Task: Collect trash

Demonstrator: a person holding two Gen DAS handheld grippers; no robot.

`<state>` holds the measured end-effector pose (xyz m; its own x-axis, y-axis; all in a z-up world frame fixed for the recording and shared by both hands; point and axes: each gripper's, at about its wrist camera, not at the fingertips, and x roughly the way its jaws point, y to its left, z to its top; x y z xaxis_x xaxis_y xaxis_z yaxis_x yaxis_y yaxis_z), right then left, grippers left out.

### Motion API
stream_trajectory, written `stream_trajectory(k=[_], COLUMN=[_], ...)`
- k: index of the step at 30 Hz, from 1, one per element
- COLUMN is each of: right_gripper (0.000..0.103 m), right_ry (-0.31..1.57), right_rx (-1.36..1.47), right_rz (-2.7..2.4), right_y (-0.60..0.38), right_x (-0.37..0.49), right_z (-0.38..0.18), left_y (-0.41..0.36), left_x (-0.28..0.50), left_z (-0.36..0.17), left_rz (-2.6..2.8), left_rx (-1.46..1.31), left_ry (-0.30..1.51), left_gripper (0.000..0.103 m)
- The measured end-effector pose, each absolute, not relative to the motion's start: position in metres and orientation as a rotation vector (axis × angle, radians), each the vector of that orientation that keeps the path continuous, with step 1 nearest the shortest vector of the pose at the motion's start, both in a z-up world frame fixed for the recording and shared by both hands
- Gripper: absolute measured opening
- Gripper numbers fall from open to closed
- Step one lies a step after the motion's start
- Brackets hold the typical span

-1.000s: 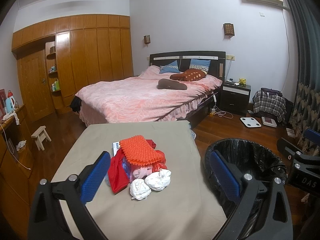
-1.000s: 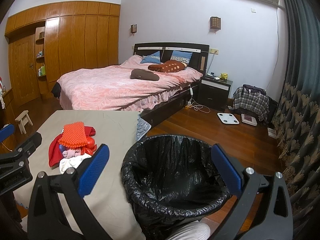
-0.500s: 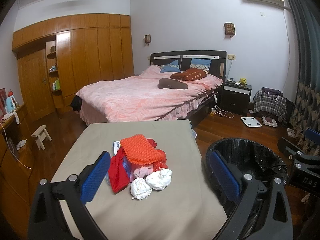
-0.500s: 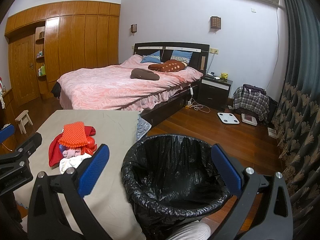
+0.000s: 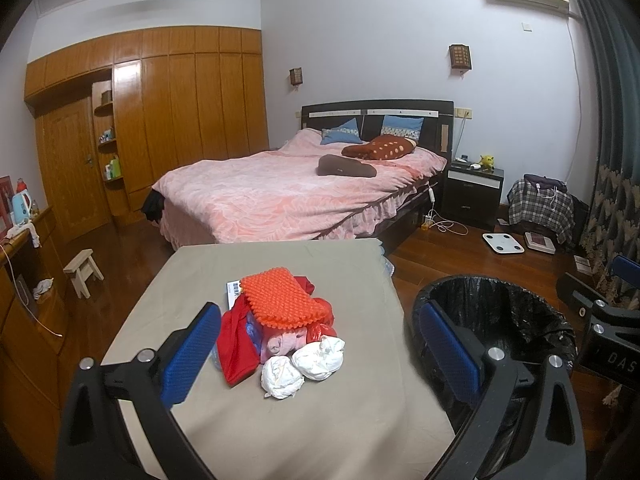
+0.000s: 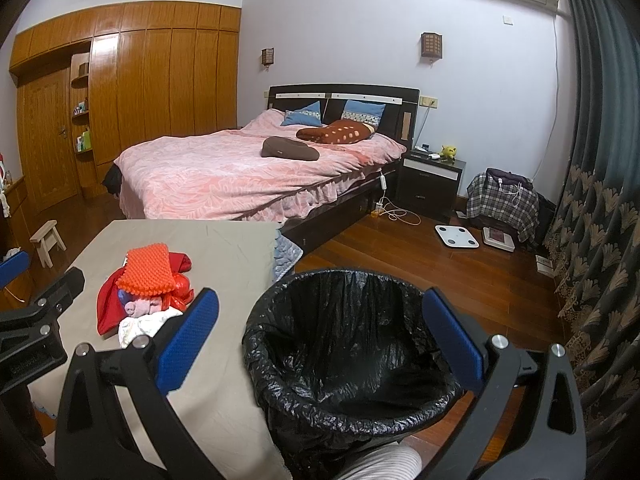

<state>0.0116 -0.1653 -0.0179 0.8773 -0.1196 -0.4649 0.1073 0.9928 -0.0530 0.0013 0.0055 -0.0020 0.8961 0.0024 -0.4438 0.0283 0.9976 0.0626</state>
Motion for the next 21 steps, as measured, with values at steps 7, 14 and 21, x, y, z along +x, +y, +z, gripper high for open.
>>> stream_trajectory(k=[7, 14, 21], right_gripper=[0.099, 0.099, 0.099], right_ry=[0.488, 0.49, 0.494], right_rx=[-0.027, -0.026, -0.025], right_rz=[-0.117, -0.115, -0.111], right_y=[-0.165, -0.163, -0.152], right_x=[0.015, 0.016, 0.023], right_z=[-0.025, -0.027, -0.041], left_y=[0.006, 0.012, 0.016], left_x=[0.001, 0.002, 0.001], left_z=[-0.002, -0.015, -0.021], left_rz=[-0.013, -0.01, -0.008], left_rx=[0.068, 0.065, 0.062], left_ry=[0.46, 0.465, 0.467], left_gripper=[0.097, 0.097, 0.097])
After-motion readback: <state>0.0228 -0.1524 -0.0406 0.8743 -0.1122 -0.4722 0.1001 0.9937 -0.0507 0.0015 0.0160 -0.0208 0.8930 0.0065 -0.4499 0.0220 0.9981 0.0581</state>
